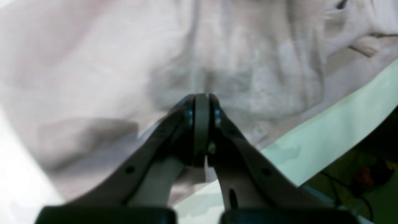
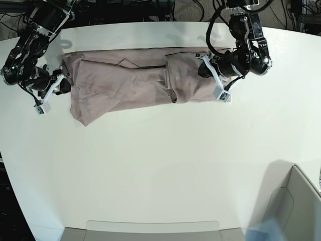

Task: Fold the T-shirt properly
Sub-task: 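Move the right gripper to the strip's other end and grasp it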

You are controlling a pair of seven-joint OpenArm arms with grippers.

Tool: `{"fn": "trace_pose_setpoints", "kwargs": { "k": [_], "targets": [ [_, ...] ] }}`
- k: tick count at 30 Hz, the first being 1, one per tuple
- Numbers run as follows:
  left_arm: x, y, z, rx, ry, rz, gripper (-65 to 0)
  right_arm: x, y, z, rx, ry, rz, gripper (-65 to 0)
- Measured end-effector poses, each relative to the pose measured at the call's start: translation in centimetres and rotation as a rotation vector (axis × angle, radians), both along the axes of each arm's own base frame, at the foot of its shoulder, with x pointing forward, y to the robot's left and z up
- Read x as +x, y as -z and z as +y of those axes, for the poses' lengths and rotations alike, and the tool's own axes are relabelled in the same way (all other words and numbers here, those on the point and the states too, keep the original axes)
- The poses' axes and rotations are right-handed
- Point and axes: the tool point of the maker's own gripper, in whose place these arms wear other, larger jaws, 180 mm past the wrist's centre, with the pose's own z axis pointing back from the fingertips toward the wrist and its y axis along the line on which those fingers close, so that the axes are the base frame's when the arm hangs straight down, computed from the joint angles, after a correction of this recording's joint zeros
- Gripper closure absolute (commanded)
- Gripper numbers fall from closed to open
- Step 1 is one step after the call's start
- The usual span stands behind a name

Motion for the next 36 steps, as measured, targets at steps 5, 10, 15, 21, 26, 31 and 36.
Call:
{"fn": "trace_pose_setpoints", "kwargs": {
  "k": [5,10,15,21,26,31,36],
  "targets": [
    [0.0,-0.1,-0.2,-0.006,0.002,-0.002,0.0,-0.8,1.6,0.0,0.042,0.011,0.055,-14.9],
    [0.0,0.0,-0.1,-0.005,0.000,-0.001,0.0,-0.9,2.1,0.0,0.079,0.026,0.053,-15.0],
    [0.0,0.0,0.1,0.003,0.004,-0.001,0.0,-0.9,2.1,0.2,0.098,0.027,0.045,-22.9],
    [0.0,0.0,0.2,0.006,0.006,-0.002,0.0,-1.0,1.8,-0.8,0.072,0.031,0.046,-25.1],
    [0.0,0.0,0.3,0.009,0.008,-0.003,0.0,-0.9,1.9,-0.6,0.075,0.030,0.047,-25.2],
    [0.0,0.0,0.3,0.009,0.009,-0.003,0.0,-0.1,2.2,1.6,0.132,0.021,0.028,-25.2],
    [0.0,0.0,0.3,0.009,0.009,-0.003,0.0,0.8,2.3,4.6,0.168,-0.045,0.023,-25.2]
  ]
}}
